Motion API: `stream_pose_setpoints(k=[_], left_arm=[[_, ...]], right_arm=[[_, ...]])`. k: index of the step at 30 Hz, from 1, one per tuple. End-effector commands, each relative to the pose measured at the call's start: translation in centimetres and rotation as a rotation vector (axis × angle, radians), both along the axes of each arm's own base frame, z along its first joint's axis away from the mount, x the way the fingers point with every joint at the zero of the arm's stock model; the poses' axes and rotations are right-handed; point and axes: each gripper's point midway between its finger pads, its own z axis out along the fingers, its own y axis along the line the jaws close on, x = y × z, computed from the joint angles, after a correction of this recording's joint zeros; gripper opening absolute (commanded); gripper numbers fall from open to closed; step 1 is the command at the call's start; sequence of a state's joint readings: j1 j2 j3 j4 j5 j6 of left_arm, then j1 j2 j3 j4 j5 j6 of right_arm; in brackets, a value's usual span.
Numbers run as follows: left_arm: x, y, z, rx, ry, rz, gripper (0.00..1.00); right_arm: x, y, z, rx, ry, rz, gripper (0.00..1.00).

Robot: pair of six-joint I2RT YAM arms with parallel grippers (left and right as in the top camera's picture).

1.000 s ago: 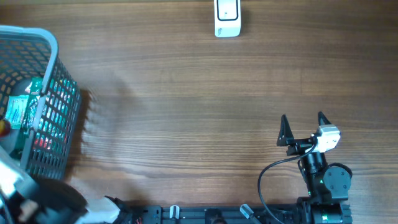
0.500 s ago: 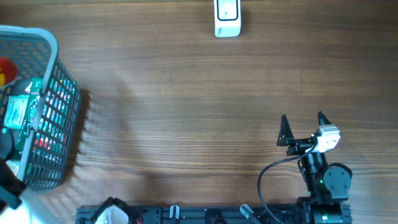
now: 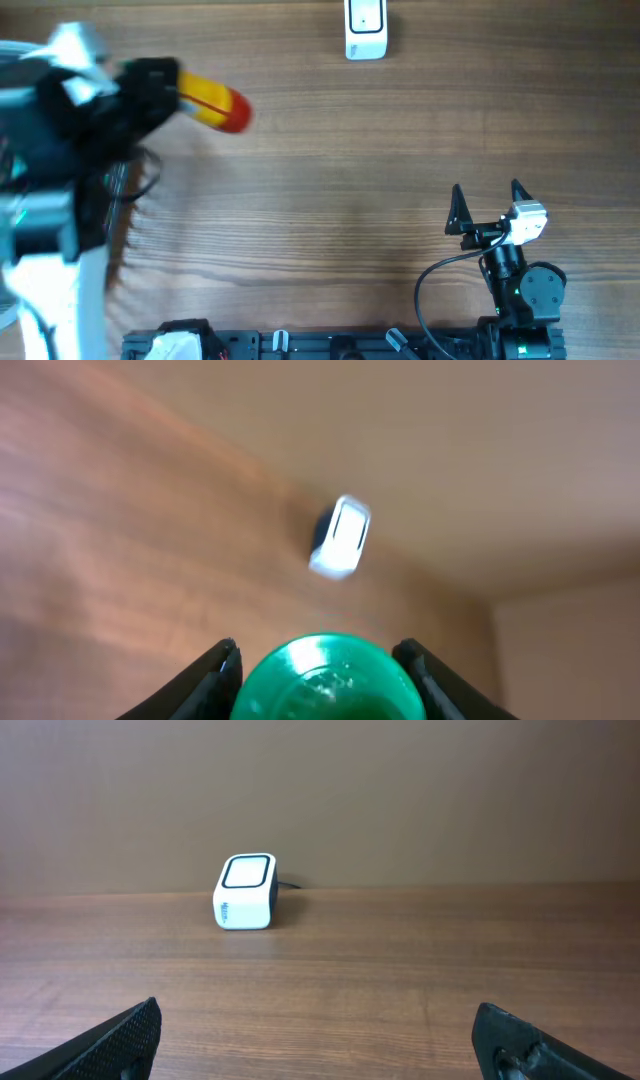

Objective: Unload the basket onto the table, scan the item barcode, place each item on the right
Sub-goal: 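Lift the sriracha bottle out and carry it toward the scanner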

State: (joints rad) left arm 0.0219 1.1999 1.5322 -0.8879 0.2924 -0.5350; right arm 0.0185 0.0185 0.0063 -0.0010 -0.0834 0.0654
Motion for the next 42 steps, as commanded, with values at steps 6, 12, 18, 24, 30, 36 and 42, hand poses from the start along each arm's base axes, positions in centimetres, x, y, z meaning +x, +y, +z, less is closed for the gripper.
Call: stream_pose_setpoints(k=[6,12,18,24,30,36,42], left_arm=[[4.3,-9.6,-11.5,0.32,0.254,-0.131,0.5],[6.2,-14.8,-17.2,0.435,0.289,-0.074,0.47],[6.9,-19.0,-19.3,0.427,0.257,-0.122,0.48],[7.3,-19.3,-19.3,0.416,0.244,-0.125,0.64],[9.8,-24.0,-21.9,0.408,0.154,-0.332,1.0],[13.3,-26.4,-27.4,0.515,0.058,-0.428,1.0],[15.4,-27.6,-31.6,0.495,0.02,-0.414,1.0]], right_arm=[[0.0,-0.3,0.0,-0.01,-0.003,-0.016,1.0],[0.0,-0.3,0.0,-0.01,-0.003,-0.016,1.0],[0.0,-0.3,0.0,-0.01,-0.003,-0.016,1.0],[0.0,-0.3,0.0,-0.011,-0.003,-0.016,1.0],[0.0,-0.3,0.0,-0.01,-0.003,-0.016,1.0],[0.0,-0.3,0.0,-0.01,-0.004,-0.016,1.0],[0.0,-0.3,0.0,-0.01,-0.003,-0.016,1.0]])
